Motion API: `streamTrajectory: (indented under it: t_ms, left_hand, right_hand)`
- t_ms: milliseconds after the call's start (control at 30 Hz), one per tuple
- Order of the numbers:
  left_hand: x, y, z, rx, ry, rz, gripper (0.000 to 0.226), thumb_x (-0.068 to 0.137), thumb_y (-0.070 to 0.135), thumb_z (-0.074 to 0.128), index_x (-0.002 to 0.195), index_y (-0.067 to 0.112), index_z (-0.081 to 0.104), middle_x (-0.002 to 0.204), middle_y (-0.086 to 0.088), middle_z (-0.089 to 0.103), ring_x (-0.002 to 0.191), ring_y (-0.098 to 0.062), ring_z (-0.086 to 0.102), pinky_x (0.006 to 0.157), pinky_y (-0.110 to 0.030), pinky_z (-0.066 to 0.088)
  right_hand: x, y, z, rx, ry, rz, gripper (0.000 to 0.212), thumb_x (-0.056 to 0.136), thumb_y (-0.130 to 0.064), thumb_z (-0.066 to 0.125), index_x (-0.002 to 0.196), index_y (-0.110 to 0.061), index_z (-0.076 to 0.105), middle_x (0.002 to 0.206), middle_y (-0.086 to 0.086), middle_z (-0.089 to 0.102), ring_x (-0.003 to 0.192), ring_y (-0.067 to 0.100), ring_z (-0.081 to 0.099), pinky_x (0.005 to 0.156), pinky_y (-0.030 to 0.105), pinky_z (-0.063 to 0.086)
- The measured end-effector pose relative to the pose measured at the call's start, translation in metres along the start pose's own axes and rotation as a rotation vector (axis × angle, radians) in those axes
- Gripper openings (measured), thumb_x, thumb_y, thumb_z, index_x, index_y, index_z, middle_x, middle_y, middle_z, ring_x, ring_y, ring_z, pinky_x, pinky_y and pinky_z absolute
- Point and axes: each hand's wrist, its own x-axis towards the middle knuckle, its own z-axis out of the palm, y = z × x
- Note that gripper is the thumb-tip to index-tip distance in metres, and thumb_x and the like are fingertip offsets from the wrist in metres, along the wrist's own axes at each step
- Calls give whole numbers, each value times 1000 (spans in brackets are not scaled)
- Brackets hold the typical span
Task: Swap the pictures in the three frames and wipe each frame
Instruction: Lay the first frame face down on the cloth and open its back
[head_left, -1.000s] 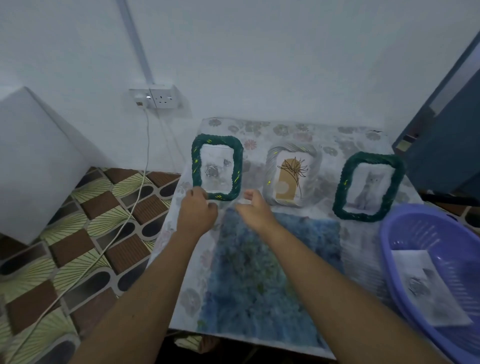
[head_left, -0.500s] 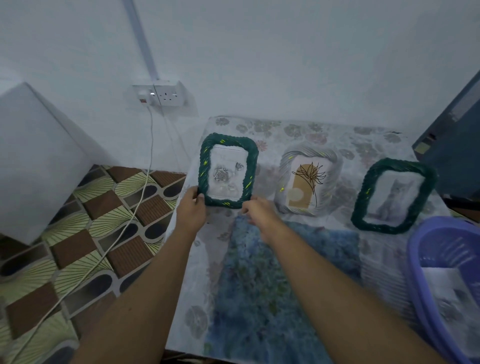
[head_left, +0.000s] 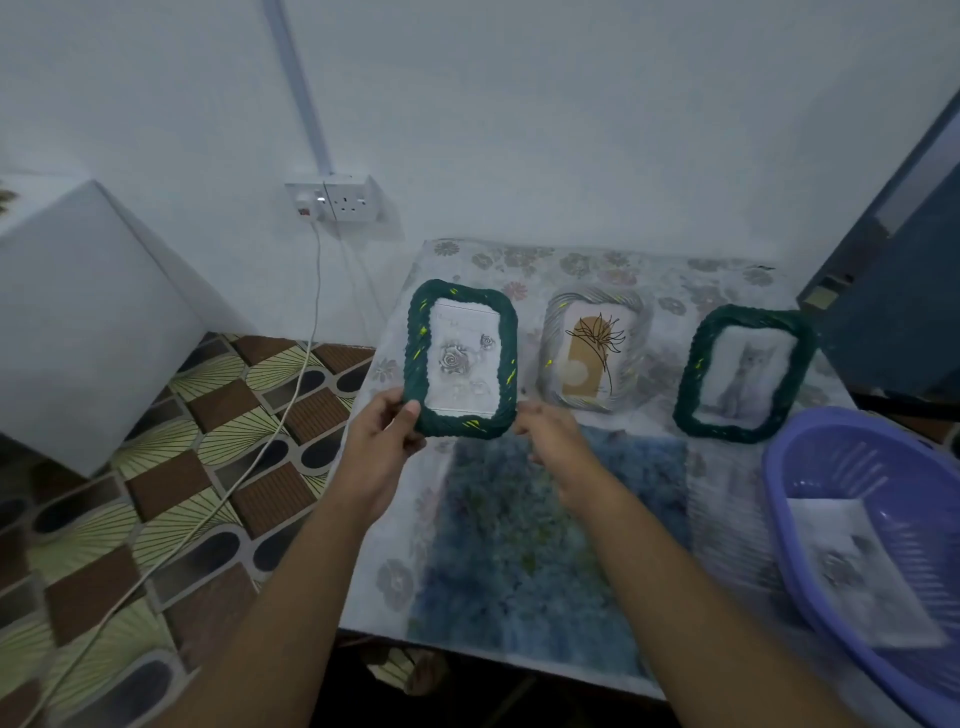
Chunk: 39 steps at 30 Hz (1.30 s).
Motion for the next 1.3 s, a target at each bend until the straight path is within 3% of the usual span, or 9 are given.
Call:
streamTrajectory:
  t_ms: [100,300,433,500,700,933,1067,1167,1300]
  left_hand:
    - [-23,5,8,33,-38,40,12,99,5,52,102,12,62,86,0,58,65,-10,48,68,-27,47]
    - [-62,10,35,358,-44,203,12,96,11,61,96,23,66,89,1,68,79,-18,67,67,-26,52]
    - [-83,5,59,452,8,301,9,93,16,66,88,24,64,82,2,70,73,-12,68,63,-25,53]
    - [-90,1,67,506,29,352,7,93,18,67,87,23,64,81,5,70,75,-9,68,65,-26,54]
    - [-107,-3,89,681,64,539,5,88,22,73,90,18,74,82,11,68,73,-1,63,65,-14,49]
    - [-126,8,104,715,-277,526,19,89,18,69,106,18,77,96,11,74,88,7,63,79,-5,47]
    - [-134,15,102,600,-75,628,13,90,23,66,91,19,78,80,24,65,79,5,59,68,-6,40]
    - [-123,16,97,403,94,455,14,93,24,61,88,24,75,84,12,69,76,0,59,68,-15,43]
    - [-101,6,89,309,57,12,31,100,27,53,129,28,63,129,8,62,96,-2,59,89,-25,49]
  right_hand:
    - [-17,5,-4,-179,61,-176,46,90,-15,59,135,-20,51,132,-4,52,116,13,53,102,36,44]
    - [-55,-7,1,-239,-44,-418,25,97,-28,60,121,-22,63,116,-13,63,101,-3,58,82,13,46]
    - [-64,-2,4,-33,34,-326,30,90,-38,70,112,-19,64,108,-8,67,95,7,68,84,28,57]
    - [-65,3,1,13,94,-294,35,85,-38,74,110,-16,67,107,-3,70,98,10,68,79,26,56]
    - [-72,11,-20,317,185,-211,14,84,-12,76,94,-6,67,87,9,73,82,21,72,77,31,59]
    - [-77,25,-61,358,389,-131,9,85,-13,70,80,-9,64,81,8,66,77,21,62,73,37,54]
    - [-82,28,-90,360,351,-137,15,87,-10,67,75,-9,59,77,12,58,75,23,53,65,36,49]
    - [-87,28,-102,392,342,-138,15,90,-8,64,77,-10,56,73,10,55,70,21,51,59,32,46]
    - [-97,27,-106,452,272,-156,26,92,-3,61,69,-11,52,62,3,56,56,12,54,53,26,50]
